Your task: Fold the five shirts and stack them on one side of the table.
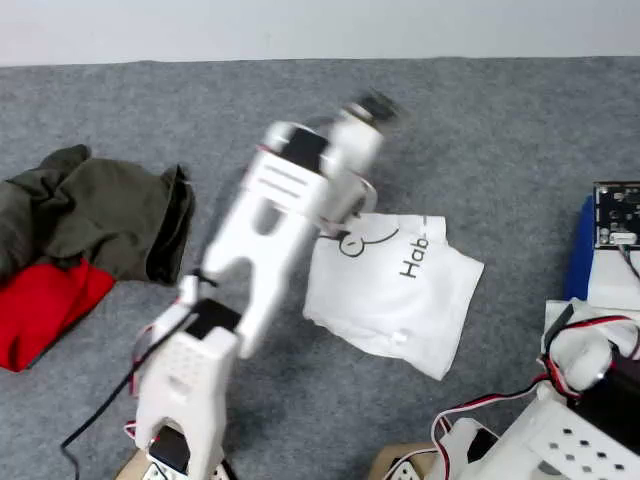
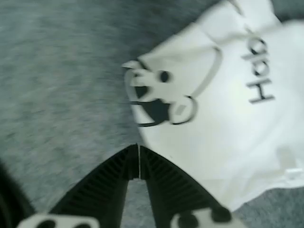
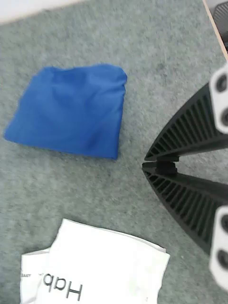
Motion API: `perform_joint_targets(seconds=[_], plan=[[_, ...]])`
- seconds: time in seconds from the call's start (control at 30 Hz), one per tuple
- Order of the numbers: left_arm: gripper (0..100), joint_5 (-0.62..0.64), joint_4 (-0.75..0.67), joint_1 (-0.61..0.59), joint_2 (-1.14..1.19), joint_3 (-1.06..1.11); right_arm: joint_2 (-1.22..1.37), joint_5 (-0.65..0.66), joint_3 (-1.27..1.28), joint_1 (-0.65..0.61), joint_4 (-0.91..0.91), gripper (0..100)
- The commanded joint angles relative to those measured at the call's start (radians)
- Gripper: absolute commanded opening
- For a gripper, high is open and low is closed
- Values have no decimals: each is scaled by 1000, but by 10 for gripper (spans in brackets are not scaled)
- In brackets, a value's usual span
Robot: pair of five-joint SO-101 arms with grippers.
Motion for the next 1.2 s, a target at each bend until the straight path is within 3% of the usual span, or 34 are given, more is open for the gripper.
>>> perform_joint_targets(seconds=[0.0, 0.13, 0.23, 0.37, 0.7, 1.0, 1.17], plan=[[6, 40, 26, -77, -173, 44, -1, 3, 69, -10, 30, 11], [6, 40, 26, -176, -342, 199, 1, -26, 195, -162, 15, 12], [6, 35, 26, -284, -485, 331, 16, -127, 242, -308, -51, 17], [6, 2, 26, -417, -643, 475, 166, -282, 267, -415, -179, 101], [6, -61, 26, -600, -829, 670, 730, -480, 15, -452, -374, 143], [6, -63, 26, -678, -829, 737, 1150, -628, -321, -463, -288, 255], [6, -63, 25, -680, -829, 737, 1291, -637, -451, -472, -268, 256]])
